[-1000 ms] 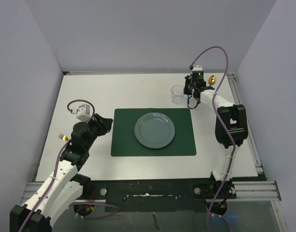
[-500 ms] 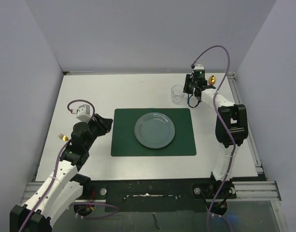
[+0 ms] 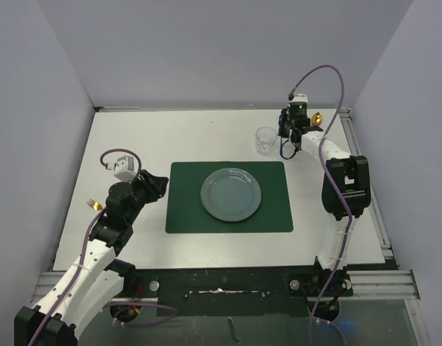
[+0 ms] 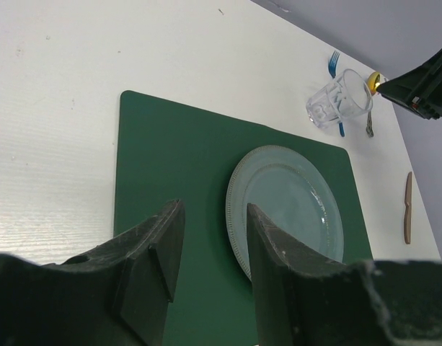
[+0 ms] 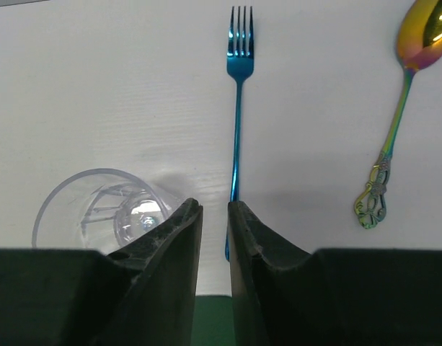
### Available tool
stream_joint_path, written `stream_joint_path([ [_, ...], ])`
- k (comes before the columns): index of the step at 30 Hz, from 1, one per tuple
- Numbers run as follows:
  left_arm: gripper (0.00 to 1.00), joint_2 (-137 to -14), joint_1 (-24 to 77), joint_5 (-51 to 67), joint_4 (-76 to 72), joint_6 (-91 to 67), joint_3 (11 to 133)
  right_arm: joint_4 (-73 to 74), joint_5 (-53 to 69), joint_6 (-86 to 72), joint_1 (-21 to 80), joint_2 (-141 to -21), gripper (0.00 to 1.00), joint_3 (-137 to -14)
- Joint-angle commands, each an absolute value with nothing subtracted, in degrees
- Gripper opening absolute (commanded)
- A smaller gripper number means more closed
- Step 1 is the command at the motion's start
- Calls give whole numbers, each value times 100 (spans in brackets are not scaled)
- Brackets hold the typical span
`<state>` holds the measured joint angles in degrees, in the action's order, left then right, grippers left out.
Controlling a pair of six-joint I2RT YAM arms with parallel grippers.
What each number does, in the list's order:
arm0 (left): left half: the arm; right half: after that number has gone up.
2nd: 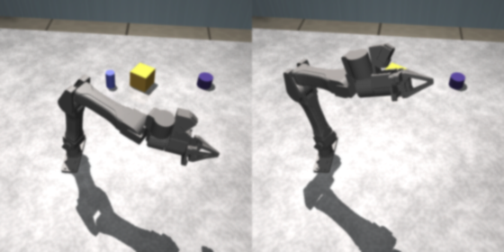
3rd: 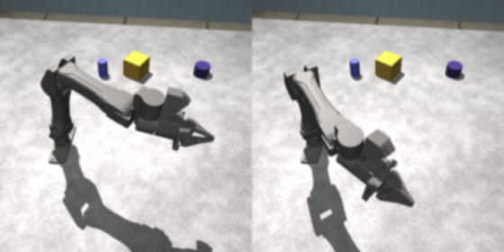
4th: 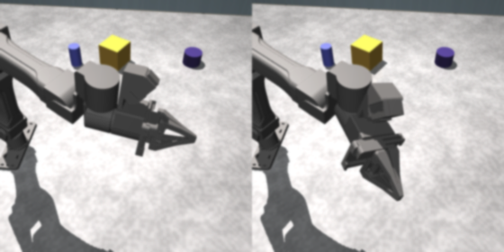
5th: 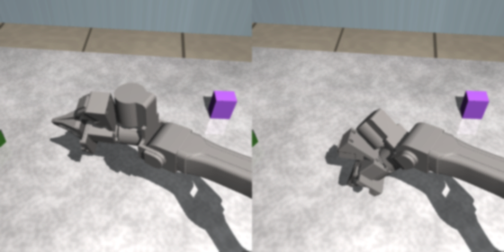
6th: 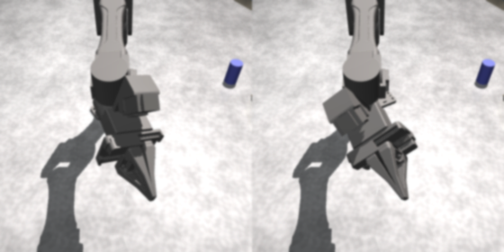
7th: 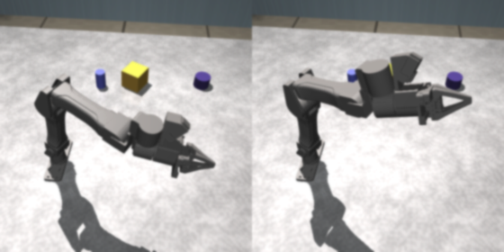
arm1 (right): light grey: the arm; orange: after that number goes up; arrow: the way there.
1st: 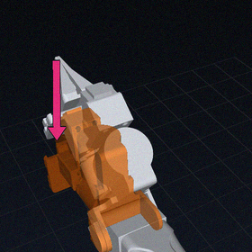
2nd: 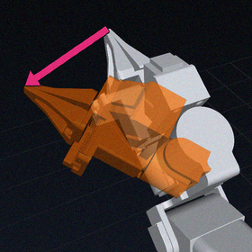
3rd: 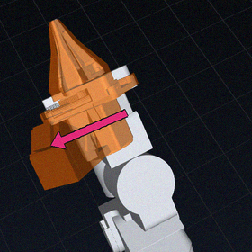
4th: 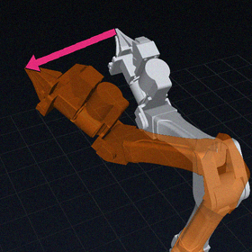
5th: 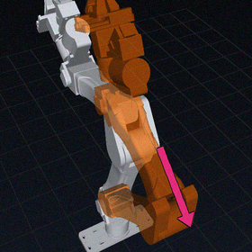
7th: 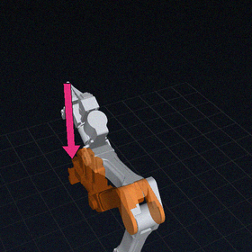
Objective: Set the dinner table for one person
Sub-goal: Pick up the fork at the center of the board.
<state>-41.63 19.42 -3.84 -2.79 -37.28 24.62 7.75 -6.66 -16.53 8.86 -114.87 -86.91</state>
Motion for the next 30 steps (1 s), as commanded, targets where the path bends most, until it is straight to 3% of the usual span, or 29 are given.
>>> stream_joint_path([
  [1, 37, -4081, 1969, -349, -515, -3747, 2612, 681, -1335, -1419, 762, -11092, 22, -8945],
  [19, 38, -4131, 1969, -461, -357, -3550, 2771, 1398, -1080, -1502, 537, -12668, 16, -10298],
  [30, 39, -4310, 1977, -451, -419, -3493, 2753, 1473, -714, -1619, 480, -13024, 16, -10332],
])
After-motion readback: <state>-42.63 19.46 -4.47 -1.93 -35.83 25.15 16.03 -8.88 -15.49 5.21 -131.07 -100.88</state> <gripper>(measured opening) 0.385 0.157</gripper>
